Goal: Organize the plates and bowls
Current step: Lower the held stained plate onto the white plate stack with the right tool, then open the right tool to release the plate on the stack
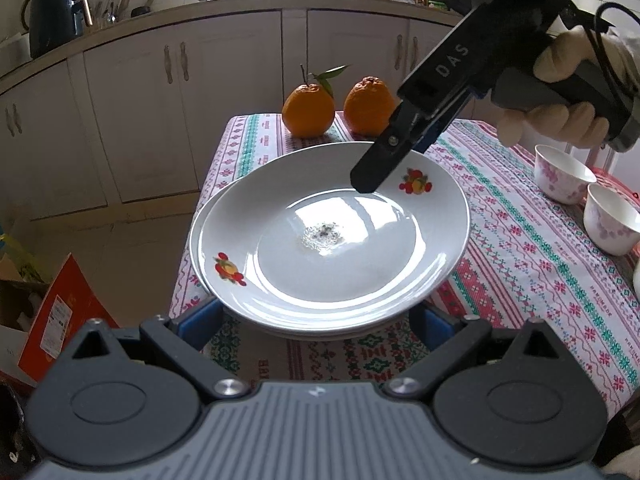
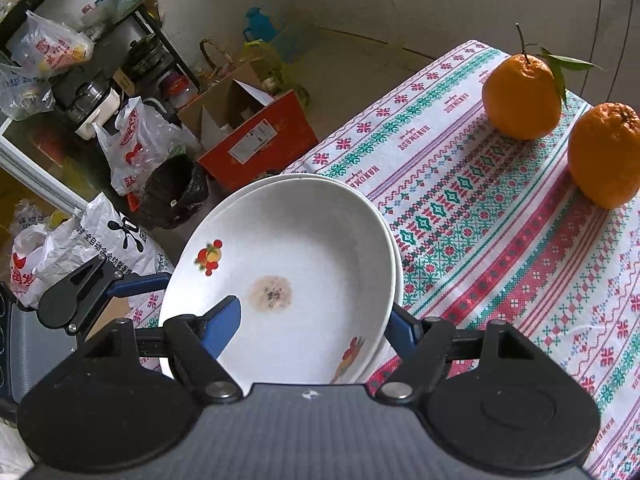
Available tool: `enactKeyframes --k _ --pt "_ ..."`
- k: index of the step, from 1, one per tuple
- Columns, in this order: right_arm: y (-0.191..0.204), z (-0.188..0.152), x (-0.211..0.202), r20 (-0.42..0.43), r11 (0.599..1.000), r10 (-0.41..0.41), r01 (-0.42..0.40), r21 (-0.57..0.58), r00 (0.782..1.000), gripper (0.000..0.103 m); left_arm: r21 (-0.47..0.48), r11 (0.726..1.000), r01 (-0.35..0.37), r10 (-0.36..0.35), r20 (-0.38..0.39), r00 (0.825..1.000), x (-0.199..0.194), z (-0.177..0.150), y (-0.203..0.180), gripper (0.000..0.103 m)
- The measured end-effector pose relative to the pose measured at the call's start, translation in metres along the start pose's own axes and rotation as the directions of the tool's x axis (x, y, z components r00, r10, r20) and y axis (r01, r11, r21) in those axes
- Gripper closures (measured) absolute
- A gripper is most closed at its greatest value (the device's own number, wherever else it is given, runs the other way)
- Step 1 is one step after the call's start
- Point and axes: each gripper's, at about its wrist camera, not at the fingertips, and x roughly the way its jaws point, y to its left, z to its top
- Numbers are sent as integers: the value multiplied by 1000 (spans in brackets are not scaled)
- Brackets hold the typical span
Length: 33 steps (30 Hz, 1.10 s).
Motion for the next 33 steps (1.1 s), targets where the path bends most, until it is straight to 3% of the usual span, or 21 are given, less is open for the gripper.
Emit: enactKeyframes --k 21,25,33 --pt "8 -27 -7 30 999 -52 52 13 998 19 22 1000 2 -2 6 1000 -4 -1 -4 3" --pt "21 -42 -13 65 992 -120 122 -25 991 6 48 999 15 -16 11 1000 -11 -2 -10 3" --pt "42 -83 -36 162 967 -242 252 -44 957 0 91 994 59 -60 17 998 -25 -4 -32 2"
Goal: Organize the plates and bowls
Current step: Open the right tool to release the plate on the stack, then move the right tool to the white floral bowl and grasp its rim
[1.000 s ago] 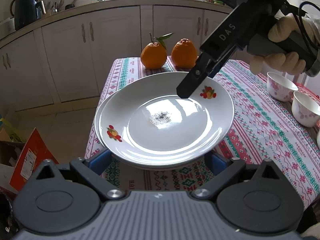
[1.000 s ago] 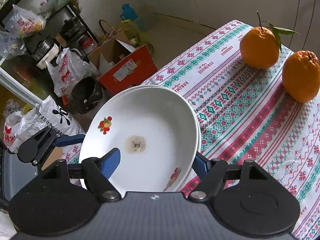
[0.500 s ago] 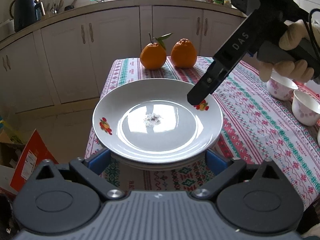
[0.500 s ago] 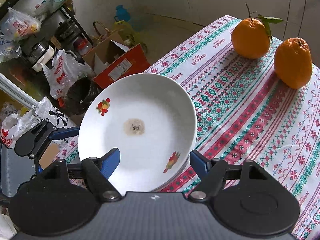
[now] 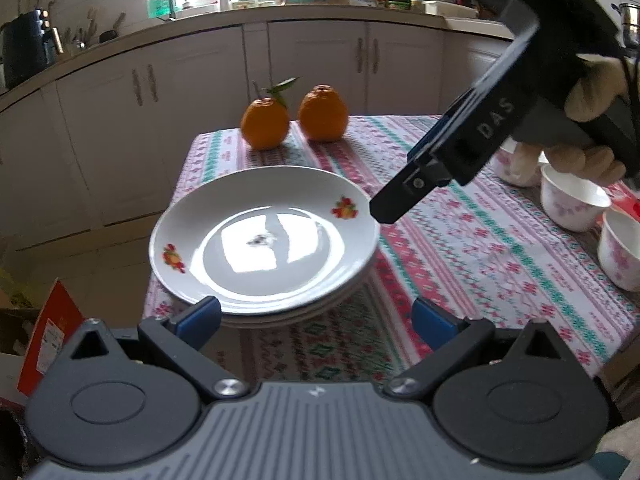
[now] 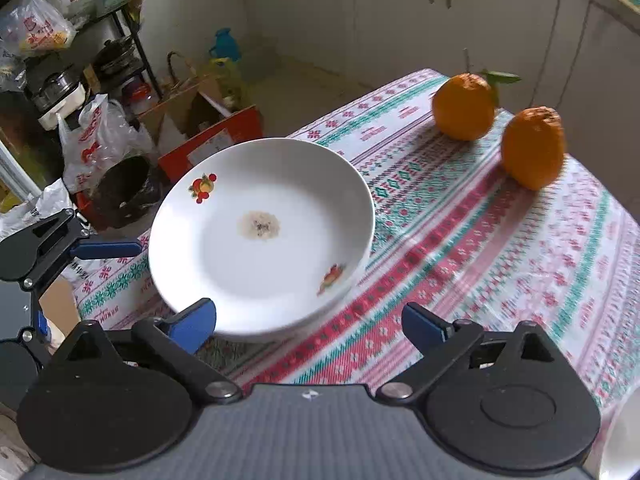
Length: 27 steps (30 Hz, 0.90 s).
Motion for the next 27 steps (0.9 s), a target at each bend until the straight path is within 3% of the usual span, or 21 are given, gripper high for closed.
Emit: enactKeyframes --k 5,10,17,21,27 --pt "12 -30 -33 88 994 -107 106 10 990 0 10 1000 3 -3 9 1000 -6 -2 -12 2" --pt "22 -73 -58 146 974 -228 224 43 963 0 19 1000 17 -18 11 1000 -8 -3 -26 2" --pt "35 -134 -92 198 919 -387 360 161 901 0 62 996 65 -66 15 998 -13 0 -52 2" --pt "39 -165 -118 231 868 -486 435 239 843 0 118 987 109 -111 17 994 -13 6 -74 2" --pt "34 -207 -136 216 821 -553 483 304 805 0 216 957 195 -202 8 979 -10 14 -116 2"
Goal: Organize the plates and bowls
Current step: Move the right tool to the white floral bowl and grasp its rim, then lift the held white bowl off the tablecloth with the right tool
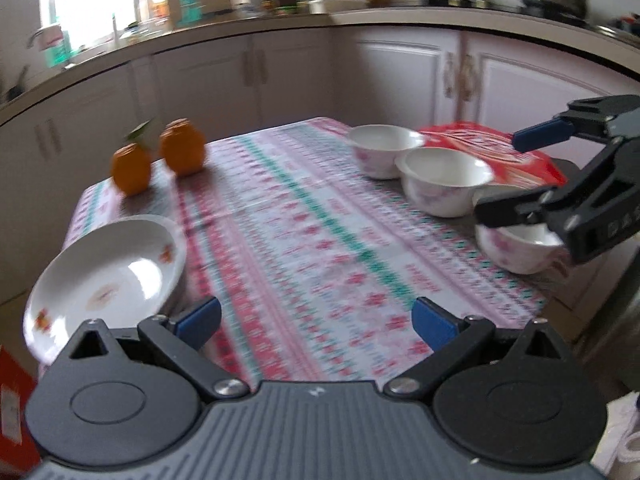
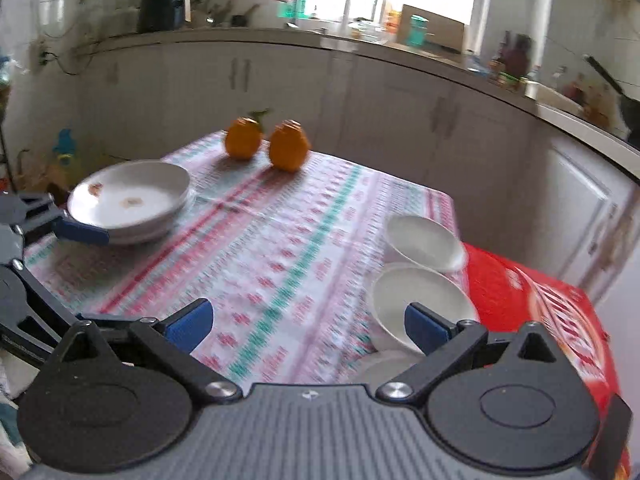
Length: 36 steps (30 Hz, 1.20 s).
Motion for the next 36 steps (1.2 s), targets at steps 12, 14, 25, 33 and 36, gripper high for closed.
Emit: enactKeyframes --k 12,14,25,33,36 --pt "-64 -47 -10 -33 970 -15 22 242 999 0 184 963 198 -201 -5 980 33 17 -77 2" --pt "-71 -52 -7 -44 962 0 12 271 999 0 200 954 224 -226 -14 974 40 18 -87 2" --pt "-99 -59 13 -88 932 129 -91 350 988 4 234 923 306 -309 -27 951 67 23 -124 7" --pt "-124 -60 27 -88 872 237 -172 459 967 21 206 920 334 -336 -28 942 73 26 -125 18" --pt "-125 -60 30 -99 872 241 -170 459 966 26 217 917 336 -338 -27 941 73 26 -128 20"
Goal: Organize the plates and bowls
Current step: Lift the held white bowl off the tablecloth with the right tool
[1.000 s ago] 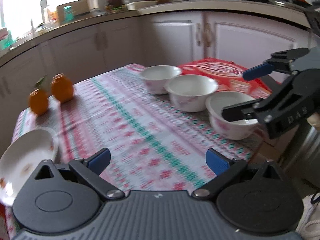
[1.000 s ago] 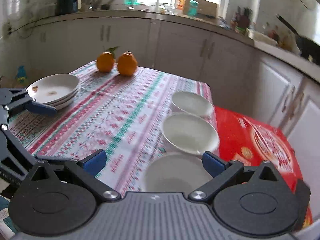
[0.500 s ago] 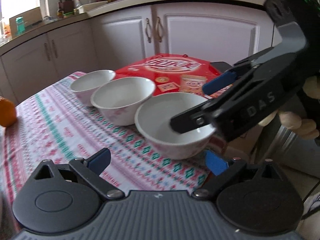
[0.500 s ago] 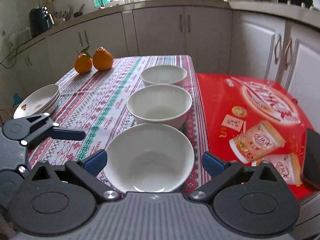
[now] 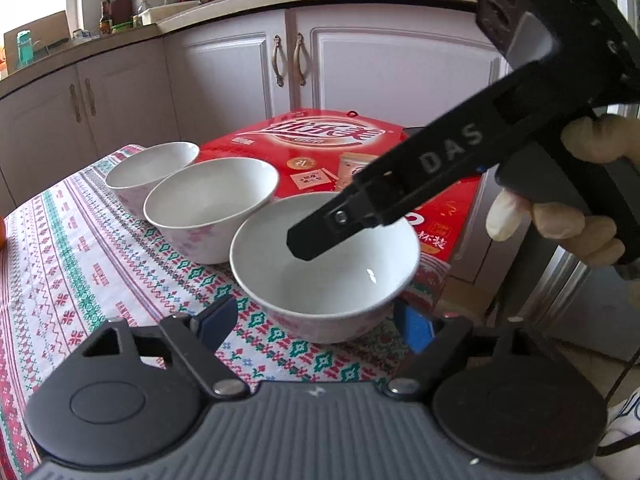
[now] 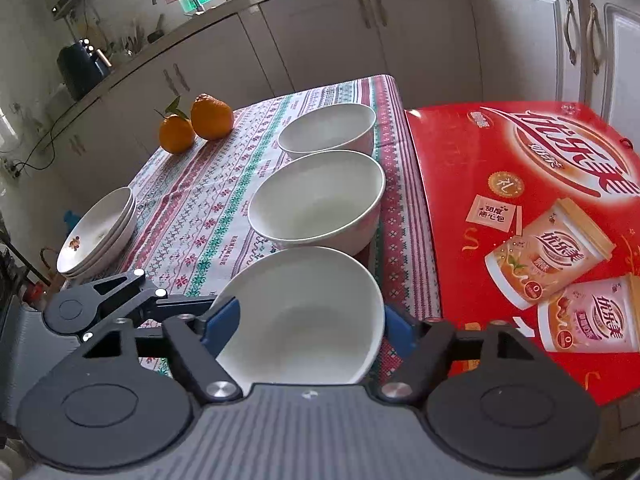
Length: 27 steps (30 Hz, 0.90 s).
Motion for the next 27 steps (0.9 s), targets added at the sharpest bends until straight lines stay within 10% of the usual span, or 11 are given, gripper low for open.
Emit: enactKeyframes --k 27 --pt "2 5 3 -30 999 31 -31 13 999 32 -1 1000 18 -18 18 1000 -10 0 2 23"
